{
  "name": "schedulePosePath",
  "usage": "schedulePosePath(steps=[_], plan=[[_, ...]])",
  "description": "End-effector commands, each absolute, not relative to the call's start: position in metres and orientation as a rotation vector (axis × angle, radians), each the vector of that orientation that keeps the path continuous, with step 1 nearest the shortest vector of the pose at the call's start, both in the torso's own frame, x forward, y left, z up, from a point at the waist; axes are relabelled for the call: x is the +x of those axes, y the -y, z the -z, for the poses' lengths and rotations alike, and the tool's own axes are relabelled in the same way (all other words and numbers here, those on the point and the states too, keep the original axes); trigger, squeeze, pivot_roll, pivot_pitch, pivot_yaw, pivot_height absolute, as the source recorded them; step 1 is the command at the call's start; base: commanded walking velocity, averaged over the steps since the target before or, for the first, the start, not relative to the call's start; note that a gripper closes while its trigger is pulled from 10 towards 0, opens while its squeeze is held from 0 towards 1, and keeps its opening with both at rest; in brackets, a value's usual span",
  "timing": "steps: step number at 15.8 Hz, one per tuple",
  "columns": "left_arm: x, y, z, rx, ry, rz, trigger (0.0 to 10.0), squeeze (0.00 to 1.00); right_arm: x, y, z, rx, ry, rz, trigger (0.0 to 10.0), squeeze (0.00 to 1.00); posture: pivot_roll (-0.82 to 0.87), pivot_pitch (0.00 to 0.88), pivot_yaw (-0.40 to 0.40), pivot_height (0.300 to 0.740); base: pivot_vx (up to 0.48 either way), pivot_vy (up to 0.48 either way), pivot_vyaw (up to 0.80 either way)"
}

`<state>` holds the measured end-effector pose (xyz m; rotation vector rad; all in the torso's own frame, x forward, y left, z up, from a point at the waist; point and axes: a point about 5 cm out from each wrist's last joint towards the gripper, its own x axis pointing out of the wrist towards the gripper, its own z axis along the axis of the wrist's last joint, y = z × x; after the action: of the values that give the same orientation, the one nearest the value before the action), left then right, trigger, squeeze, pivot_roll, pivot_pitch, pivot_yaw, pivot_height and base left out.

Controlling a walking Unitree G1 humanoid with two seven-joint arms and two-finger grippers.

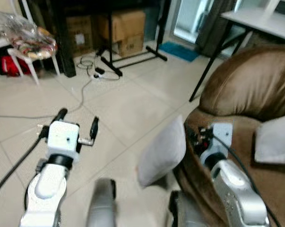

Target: Move the pillow to the sofa from floor

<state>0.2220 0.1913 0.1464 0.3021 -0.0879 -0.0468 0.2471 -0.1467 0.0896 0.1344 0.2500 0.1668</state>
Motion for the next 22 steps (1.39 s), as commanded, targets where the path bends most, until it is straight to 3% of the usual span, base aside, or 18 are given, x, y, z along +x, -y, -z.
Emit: schedulePosePath(steps=[1,17,22], plan=[[0.224,-0.188,-0.151,0.295,0.105,0.057,10.0,0.00,0.250,0.153,-0.096,0.114,-0.226,-0.156,10.0,0.00,0.02,0.007,-0.108,0.592,0.292,0.000,0.00],[0.228,-0.188,-0.154,0.340,0.077,0.156,10.0,0.00,0.243,0.154,-0.080,0.104,-0.251,-0.090,10.0,0.00,0.05,0.046,-0.024,0.592,0.286,0.000,0.00],[0.227,-0.186,-0.151,0.351,0.065,0.166,10.0,0.00,0.245,0.154,-0.075,0.129,-0.255,-0.106,10.0,0.00,0.05,0.046,-0.043,0.592,0.000,0.000,0.00]])
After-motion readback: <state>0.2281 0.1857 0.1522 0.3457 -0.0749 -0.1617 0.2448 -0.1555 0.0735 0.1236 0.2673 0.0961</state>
